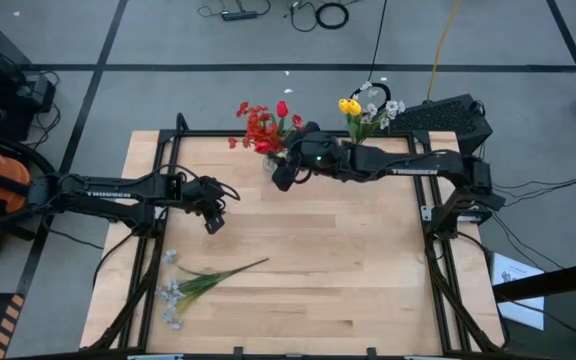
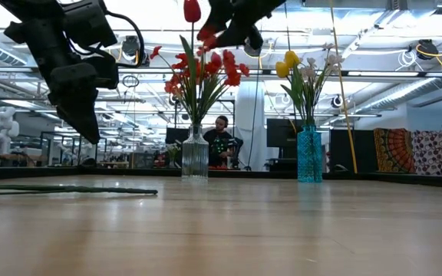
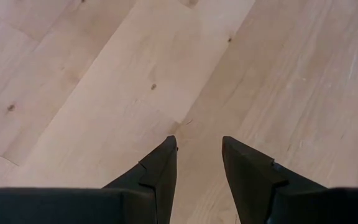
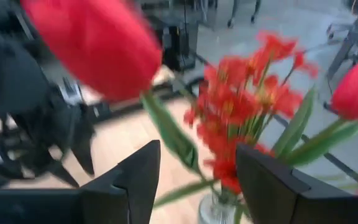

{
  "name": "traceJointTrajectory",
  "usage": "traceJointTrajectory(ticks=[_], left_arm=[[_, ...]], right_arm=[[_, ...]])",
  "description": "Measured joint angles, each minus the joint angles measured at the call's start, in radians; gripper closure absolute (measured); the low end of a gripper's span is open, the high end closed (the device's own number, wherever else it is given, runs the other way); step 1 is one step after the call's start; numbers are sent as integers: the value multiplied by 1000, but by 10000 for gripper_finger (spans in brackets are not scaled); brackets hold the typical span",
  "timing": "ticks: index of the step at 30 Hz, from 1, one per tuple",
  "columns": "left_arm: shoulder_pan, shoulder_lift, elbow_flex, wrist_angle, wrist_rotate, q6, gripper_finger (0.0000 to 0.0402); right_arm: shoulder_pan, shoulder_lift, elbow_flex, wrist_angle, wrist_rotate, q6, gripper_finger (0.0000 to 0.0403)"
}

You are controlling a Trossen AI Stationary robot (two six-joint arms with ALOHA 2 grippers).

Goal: Sort flowers into vase by color
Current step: Put the red tulip into the transparent vase

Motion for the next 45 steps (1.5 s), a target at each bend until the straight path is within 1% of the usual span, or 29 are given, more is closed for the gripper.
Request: traceJointTrajectory(ticks=[3, 6, 10, 14, 19, 31, 33, 39, 45], left_arm=[[0, 0, 0, 3, 0, 1, 268], [0, 0, 0, 3, 0, 2, 268], [0, 0, 0, 3, 1, 0, 268], [0, 0, 0, 3, 1, 1, 268], [0, 0, 0, 1, 2, -1, 268], [0, 0, 0, 0, 13, -2, 268], [0, 0, 0, 0, 13, -2, 268], [0, 0, 0, 0, 13, -2, 268], [0, 0, 0, 0, 12, -2, 268]], right_arm=[[7, -9, 0, 26, -1, -1, 204], [17, 0, 0, 49, -1, -45, 204], [23, 21, 0, 60, -5, -59, 205], [20, 44, 0, 108, -2, -126, 211], [21, 53, 0, 145, 25, -157, 253], [21, 53, 0, 148, 24, -176, 391], [21, 53, 0, 149, 24, -176, 398], [11, 55, 0, 163, 22, -176, 397], [-7, 103, -1, 165, 20, -146, 399]])
